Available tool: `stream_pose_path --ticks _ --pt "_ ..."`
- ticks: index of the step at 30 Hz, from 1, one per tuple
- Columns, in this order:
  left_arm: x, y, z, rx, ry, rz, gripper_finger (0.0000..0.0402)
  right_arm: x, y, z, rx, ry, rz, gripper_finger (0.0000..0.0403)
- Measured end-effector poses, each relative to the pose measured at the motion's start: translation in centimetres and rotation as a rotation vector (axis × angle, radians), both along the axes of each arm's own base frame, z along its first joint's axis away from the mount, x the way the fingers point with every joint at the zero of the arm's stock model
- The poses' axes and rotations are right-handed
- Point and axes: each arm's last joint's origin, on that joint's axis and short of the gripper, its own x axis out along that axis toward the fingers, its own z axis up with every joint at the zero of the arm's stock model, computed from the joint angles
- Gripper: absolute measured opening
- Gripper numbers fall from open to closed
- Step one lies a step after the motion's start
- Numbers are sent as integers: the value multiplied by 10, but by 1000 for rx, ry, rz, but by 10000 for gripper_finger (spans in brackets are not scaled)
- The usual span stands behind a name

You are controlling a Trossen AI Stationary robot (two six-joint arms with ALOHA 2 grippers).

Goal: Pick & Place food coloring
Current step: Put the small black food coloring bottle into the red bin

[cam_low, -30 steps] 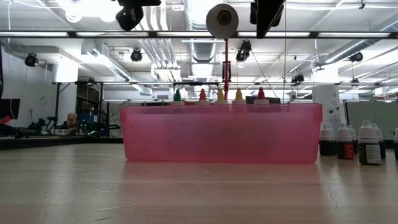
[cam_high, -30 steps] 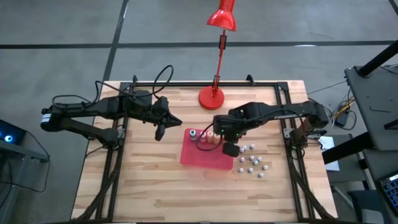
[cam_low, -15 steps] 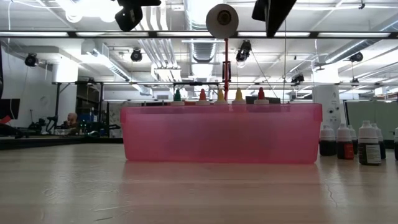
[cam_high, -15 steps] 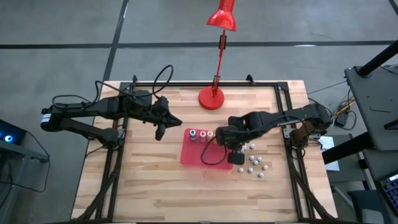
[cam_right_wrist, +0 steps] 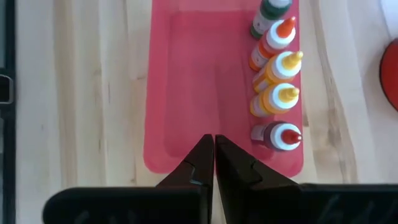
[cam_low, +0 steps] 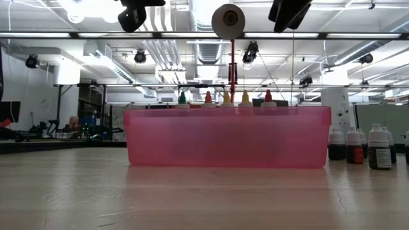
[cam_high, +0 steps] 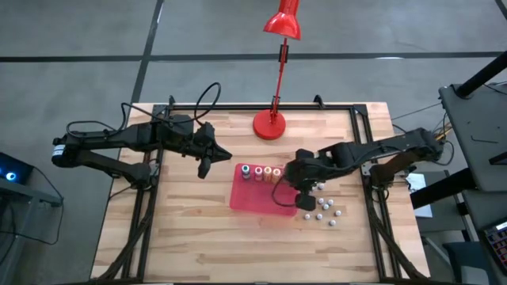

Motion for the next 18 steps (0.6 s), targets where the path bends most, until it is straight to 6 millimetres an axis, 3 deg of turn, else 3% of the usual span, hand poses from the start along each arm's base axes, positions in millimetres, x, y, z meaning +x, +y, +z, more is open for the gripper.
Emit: stream_pose_path --ticks 18 --pt "0 0 0 -46 3 19 0 -75 -16 -9 41 -269 50 8"
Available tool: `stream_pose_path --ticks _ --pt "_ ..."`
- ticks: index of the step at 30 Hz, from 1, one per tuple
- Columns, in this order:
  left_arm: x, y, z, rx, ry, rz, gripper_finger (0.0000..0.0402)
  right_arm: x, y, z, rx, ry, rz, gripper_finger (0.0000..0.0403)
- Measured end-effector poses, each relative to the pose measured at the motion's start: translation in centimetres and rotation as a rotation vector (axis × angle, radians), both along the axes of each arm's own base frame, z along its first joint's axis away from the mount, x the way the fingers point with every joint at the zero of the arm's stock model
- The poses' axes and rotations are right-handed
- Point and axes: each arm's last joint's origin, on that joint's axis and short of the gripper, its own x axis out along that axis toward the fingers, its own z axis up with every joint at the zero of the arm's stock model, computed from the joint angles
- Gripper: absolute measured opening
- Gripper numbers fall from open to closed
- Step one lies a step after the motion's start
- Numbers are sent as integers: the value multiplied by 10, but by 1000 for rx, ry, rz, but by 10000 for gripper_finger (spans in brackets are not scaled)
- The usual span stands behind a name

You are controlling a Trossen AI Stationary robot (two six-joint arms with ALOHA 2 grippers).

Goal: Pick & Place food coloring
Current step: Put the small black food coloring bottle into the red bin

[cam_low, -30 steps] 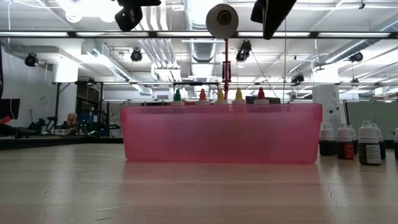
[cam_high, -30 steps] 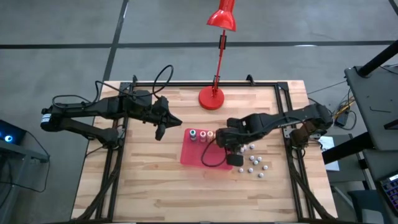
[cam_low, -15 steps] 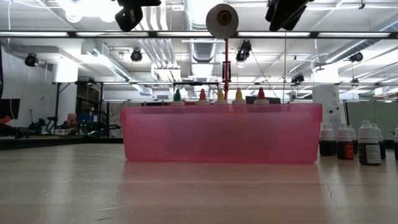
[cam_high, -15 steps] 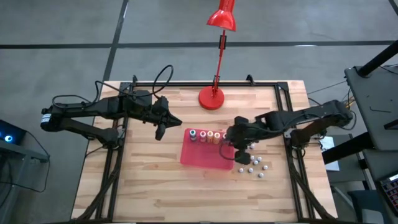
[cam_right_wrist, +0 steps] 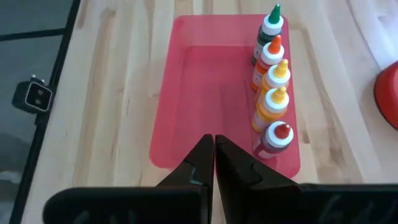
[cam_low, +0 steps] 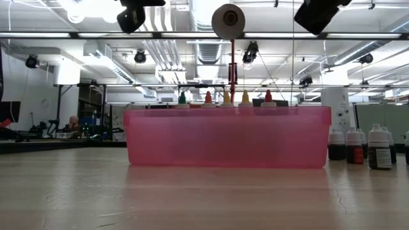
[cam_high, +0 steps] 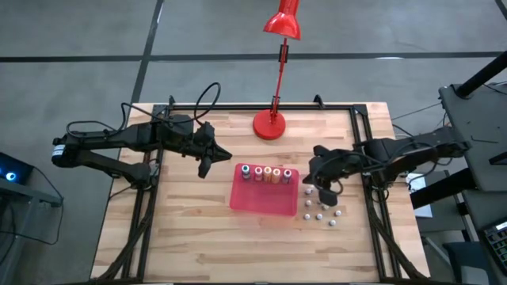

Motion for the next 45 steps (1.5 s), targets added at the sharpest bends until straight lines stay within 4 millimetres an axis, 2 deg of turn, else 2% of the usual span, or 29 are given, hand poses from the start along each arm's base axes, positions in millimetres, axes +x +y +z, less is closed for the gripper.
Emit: stream_pose_path --ticks 8,15,22,28,36,45 --pt "0 0 0 -22 2 10 0 -12 -3 -7 -4 2 4 8" --pt "1 0 1 -18 -9 8 0 -9 -2 -9 3 9 -5 8" --pt "2 -2 7 60 -79 -24 0 -2 -1 -5 45 -54 -33 8" --pt "-5 -7 14 168 -124 -28 0 1 0 -2 77 -100 -57 8" --pt "-24 -14 25 200 -207 -63 0 1 0 -2 107 -93 -86 8" --pt "-45 -20 -5 199 -260 -59 0 2 0 -2 111 -94 -91 8"
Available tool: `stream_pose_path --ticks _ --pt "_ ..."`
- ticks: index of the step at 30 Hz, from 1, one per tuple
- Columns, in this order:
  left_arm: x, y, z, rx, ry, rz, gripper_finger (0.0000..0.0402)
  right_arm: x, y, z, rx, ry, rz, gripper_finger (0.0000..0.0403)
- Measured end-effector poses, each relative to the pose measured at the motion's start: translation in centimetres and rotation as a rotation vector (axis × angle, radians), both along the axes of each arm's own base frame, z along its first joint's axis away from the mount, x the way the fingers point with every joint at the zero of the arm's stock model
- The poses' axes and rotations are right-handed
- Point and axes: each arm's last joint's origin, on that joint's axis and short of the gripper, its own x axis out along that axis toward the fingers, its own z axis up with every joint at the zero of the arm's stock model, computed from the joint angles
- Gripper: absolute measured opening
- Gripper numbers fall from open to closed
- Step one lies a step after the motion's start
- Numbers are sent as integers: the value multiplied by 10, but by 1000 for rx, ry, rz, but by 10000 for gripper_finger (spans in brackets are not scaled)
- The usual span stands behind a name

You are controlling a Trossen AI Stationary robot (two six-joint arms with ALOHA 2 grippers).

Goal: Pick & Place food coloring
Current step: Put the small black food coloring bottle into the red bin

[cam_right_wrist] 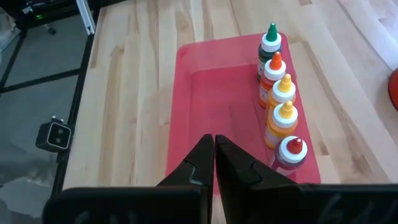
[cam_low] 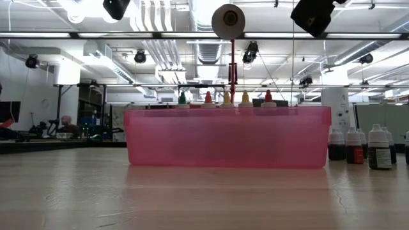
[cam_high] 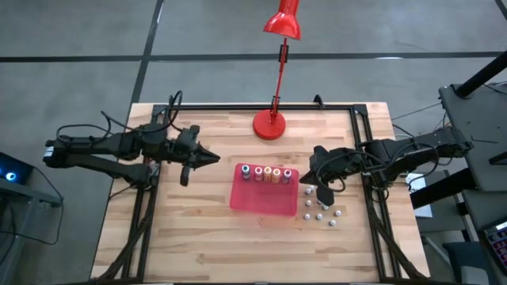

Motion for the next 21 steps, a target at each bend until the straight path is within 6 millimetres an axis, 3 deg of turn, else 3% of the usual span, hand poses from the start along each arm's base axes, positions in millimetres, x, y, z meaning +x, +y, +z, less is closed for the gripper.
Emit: stream_pose_path --ticks 10,21 --pt "-13 0 -28 -10 -139 1 0 3 0 3 2 -44 3 8" --pt "-6 0 -49 -79 -74 8 0 3 -1 3 -7 -44 3 8"
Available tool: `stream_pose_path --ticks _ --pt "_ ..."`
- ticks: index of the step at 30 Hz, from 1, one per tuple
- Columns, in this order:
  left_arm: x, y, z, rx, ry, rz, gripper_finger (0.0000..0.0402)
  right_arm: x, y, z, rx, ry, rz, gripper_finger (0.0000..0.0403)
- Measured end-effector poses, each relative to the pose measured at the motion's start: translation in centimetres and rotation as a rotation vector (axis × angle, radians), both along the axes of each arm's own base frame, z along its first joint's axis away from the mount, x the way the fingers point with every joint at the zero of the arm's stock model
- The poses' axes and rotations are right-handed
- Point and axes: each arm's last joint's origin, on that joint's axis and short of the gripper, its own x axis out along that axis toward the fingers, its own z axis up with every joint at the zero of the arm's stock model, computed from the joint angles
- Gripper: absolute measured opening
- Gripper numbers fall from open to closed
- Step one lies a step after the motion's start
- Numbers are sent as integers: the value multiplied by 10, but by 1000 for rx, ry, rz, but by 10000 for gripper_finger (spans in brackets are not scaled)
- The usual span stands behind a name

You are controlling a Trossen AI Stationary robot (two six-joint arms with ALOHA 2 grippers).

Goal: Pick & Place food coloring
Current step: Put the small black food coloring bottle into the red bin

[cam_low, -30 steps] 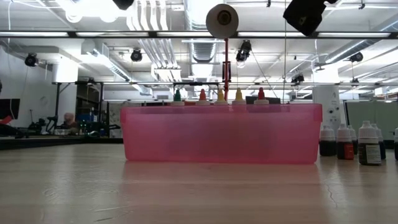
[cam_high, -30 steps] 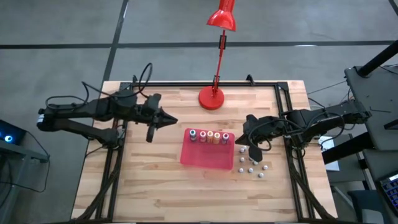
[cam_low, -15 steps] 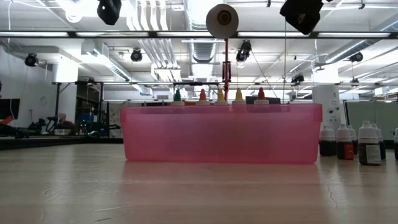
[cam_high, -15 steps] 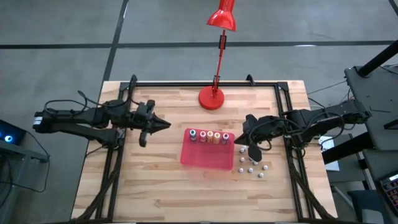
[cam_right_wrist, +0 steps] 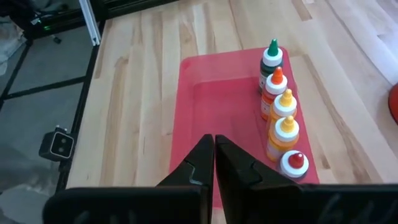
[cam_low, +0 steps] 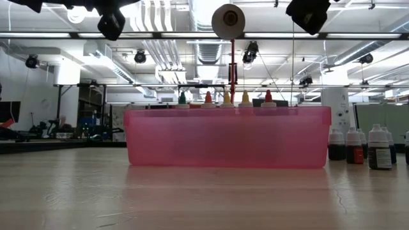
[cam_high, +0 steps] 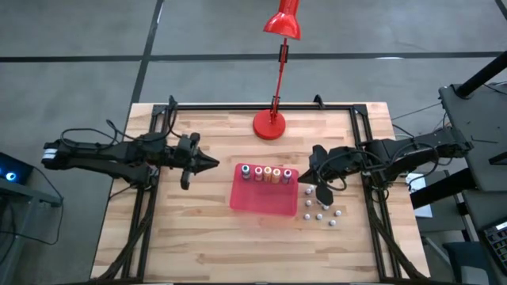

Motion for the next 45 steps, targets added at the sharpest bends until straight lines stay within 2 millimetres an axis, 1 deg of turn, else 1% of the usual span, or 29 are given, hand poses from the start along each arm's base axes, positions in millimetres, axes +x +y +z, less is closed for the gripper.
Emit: stream_pose_path --ticks 5,13,22,40,45 --pt "3 0 -2 1 14 0 0 1 -4 -2 -4 5 -13 8" --pt "4 0 -2 1 12 -3 0 0 -4 -6 -16 17 -5 8" --pt "4 -2 -2 -2 5 -74 0 0 -4 -8 -15 24 -1 8" --pt "4 -2 -4 -1 12 -74 0 0 -4 -9 -12 27 3 8" --pt "4 -2 -6 -1 17 -74 0 0 -2 -9 22 33 32 8"
